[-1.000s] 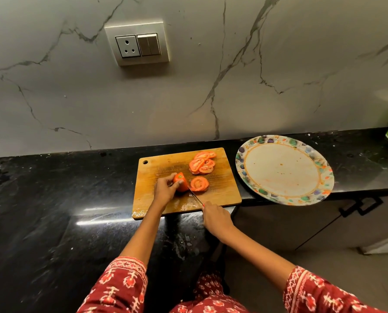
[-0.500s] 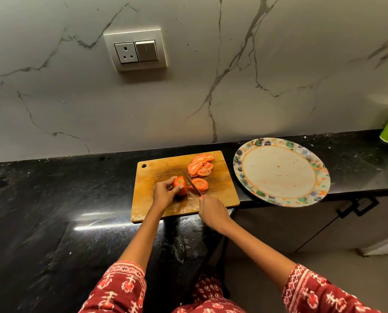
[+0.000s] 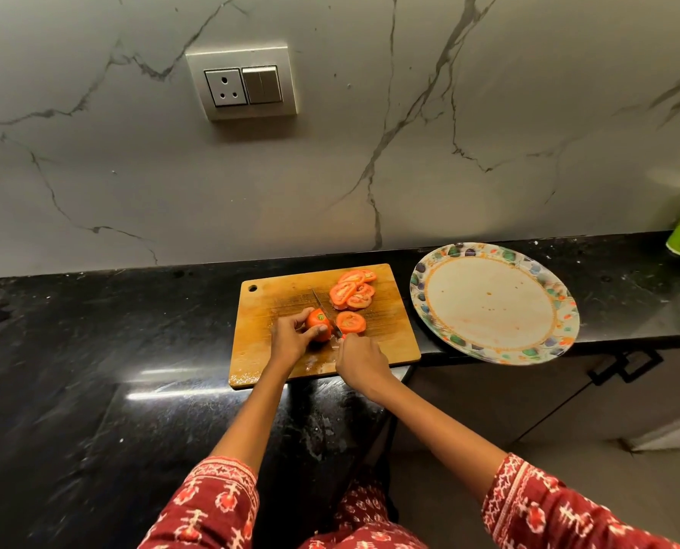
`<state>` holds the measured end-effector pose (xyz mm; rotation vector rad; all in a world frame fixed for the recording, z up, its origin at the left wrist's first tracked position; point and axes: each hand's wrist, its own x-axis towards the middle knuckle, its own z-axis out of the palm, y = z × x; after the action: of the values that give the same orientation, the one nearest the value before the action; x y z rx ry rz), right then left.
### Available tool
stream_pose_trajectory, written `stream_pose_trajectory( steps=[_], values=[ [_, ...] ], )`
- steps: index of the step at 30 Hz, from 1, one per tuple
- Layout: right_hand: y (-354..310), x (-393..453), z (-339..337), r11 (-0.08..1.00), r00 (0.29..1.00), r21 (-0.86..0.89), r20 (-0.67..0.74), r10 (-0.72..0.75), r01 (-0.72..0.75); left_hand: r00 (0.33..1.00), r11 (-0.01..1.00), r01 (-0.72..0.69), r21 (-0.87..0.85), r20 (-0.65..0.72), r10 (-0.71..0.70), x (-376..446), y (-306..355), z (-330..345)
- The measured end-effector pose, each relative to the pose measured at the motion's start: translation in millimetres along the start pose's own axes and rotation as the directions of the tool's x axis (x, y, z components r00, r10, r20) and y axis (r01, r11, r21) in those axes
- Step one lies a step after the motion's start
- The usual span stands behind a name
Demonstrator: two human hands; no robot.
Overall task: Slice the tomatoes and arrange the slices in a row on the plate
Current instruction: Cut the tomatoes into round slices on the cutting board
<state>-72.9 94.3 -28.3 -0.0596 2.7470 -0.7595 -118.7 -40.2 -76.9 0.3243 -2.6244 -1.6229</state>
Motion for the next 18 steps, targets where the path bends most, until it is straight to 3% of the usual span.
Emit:
stream_pose_trajectory(
  steps=[8, 18],
  values=[
    [-6, 2, 6, 0.999, 1.000, -0.045, -0.023, 0.002, -0.003, 0.994, 1.000, -0.019, -0.018, -0.106, 0.017, -3, 3, 4],
    [7, 4, 13, 0.989, 0.996, -0.131, -0.054, -0.068, 0.060, 0.992, 1.000, -0.020, 0.004, -0.123, 0.020, -4, 5, 6]
  ],
)
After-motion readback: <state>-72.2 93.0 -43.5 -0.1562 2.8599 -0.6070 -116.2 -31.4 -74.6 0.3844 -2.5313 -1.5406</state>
